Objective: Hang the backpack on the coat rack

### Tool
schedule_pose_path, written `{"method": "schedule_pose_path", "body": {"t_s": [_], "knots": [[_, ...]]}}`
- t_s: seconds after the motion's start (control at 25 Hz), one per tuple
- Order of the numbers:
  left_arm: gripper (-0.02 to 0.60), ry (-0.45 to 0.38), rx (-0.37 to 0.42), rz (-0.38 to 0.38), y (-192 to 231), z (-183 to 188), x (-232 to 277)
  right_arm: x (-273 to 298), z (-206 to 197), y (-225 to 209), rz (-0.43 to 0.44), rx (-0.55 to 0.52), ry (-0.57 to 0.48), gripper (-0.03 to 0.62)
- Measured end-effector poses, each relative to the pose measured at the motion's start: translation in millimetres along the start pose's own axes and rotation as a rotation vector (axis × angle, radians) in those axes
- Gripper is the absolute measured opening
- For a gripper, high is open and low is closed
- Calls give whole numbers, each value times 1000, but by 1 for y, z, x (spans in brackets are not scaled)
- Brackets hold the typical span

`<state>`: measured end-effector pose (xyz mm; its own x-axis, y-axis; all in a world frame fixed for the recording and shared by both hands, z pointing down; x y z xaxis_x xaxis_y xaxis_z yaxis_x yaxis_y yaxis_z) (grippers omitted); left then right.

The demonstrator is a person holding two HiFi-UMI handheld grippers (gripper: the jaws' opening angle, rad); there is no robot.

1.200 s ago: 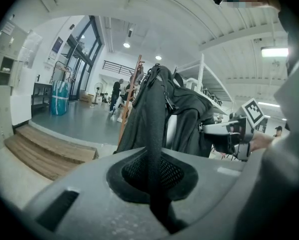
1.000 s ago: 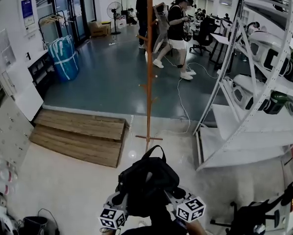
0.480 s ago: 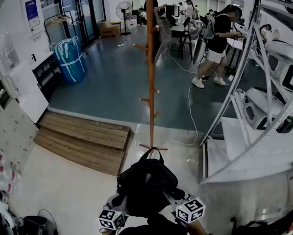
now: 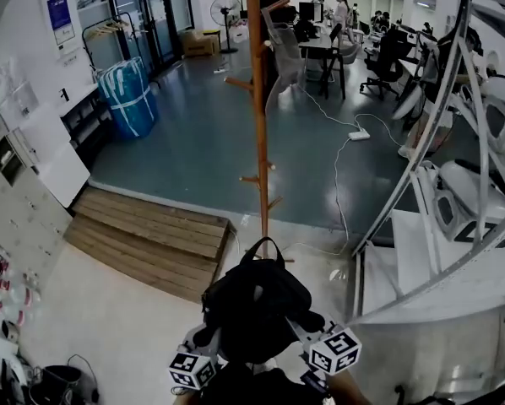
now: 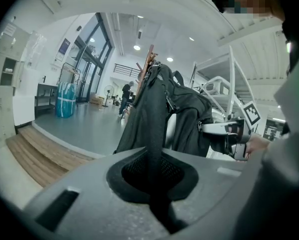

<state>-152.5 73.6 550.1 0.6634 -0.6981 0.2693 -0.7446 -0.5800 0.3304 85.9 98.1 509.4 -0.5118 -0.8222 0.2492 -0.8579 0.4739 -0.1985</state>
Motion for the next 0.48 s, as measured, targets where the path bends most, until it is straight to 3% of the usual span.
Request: {"method": "schedule_pose_path", "body": {"t_s": [0.48], "knots": [[18,17,-2,-32,27,28,68,44,23,-52,-32,28,-7,106]]}}
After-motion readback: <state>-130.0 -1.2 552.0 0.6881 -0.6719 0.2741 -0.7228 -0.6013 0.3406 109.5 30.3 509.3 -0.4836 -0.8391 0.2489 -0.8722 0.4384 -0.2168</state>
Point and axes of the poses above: the fingertips, and each gripper's own axes: x forward along the fingers, y to its left, z out of its top, the point moved 5 cm from there along -x, backward along the fingers, and after that the axes turned 4 degrees about -x, right-handed, at the moved point
